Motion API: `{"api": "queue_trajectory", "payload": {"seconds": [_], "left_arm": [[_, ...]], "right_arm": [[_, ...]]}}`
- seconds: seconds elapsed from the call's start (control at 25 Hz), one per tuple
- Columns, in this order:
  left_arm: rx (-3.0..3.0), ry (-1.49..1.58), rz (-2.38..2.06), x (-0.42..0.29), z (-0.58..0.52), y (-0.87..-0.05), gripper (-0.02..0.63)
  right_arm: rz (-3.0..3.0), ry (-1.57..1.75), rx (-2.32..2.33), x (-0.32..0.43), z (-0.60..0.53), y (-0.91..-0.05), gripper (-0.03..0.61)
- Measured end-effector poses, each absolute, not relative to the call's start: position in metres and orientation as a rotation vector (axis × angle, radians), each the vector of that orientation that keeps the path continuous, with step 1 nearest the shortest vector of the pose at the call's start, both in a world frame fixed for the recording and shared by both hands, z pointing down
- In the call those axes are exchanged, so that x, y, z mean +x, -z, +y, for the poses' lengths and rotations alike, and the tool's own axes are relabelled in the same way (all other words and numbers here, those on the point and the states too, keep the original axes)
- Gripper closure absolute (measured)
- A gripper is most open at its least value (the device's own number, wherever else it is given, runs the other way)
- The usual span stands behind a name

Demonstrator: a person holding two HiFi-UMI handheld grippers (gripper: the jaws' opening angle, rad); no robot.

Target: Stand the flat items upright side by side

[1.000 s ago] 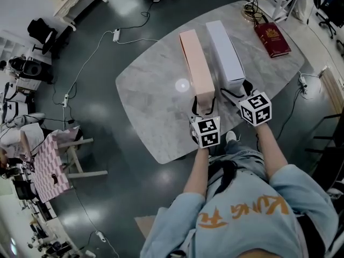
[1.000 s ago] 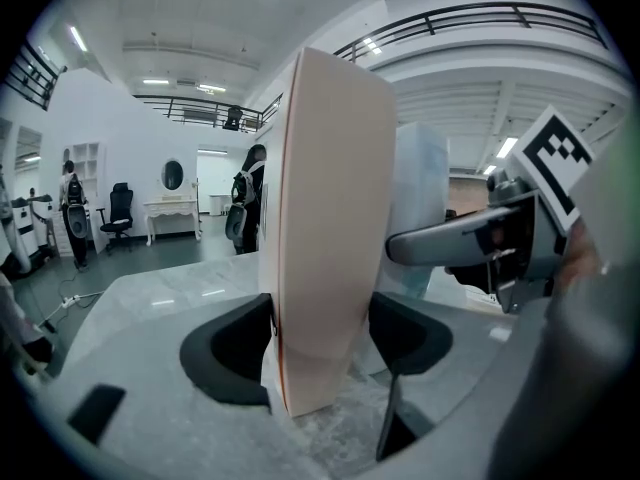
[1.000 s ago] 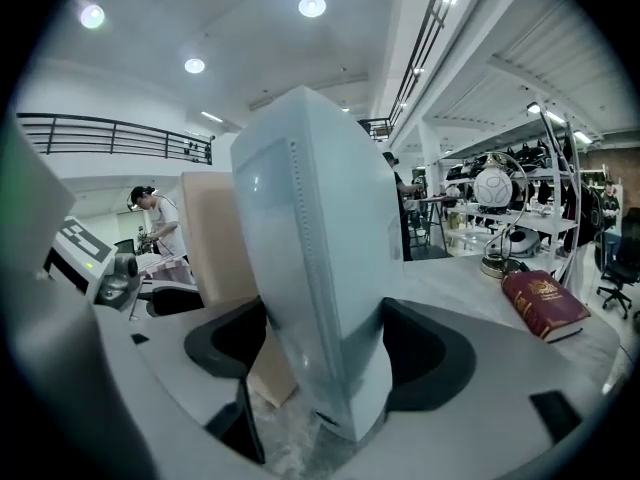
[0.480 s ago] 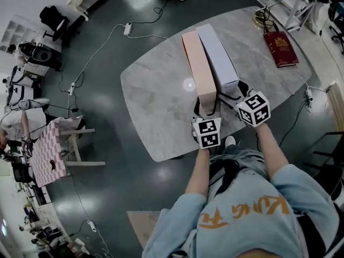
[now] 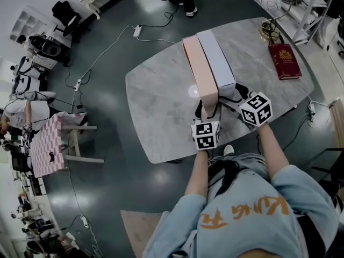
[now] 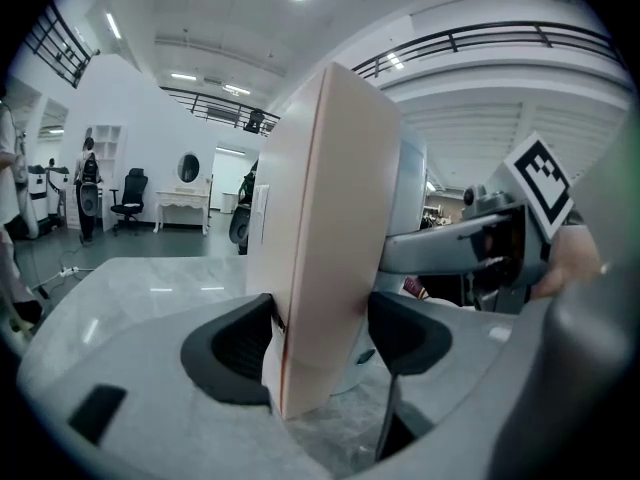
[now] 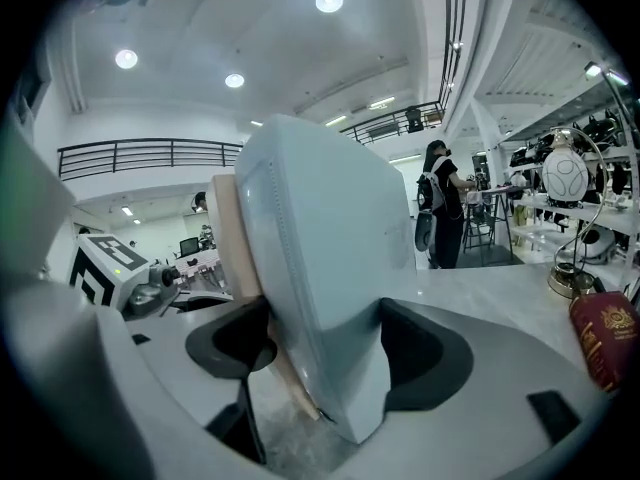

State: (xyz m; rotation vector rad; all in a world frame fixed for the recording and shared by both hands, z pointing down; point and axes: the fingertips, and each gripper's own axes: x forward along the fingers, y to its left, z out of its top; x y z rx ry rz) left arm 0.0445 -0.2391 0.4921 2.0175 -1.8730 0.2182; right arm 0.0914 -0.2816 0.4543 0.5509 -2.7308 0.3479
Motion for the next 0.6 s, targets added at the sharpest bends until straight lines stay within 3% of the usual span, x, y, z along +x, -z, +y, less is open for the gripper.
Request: {"api": "queue_trajectory", "payload": {"seconds": [0.6], "left_arm": [[2.04,-0.203,-1.873,0.041,-0.261,-0.491,0.296]], "right_arm": [[-2.75,-0.352,0.494,0.092,-0.297,-0.456,0.207]]}}
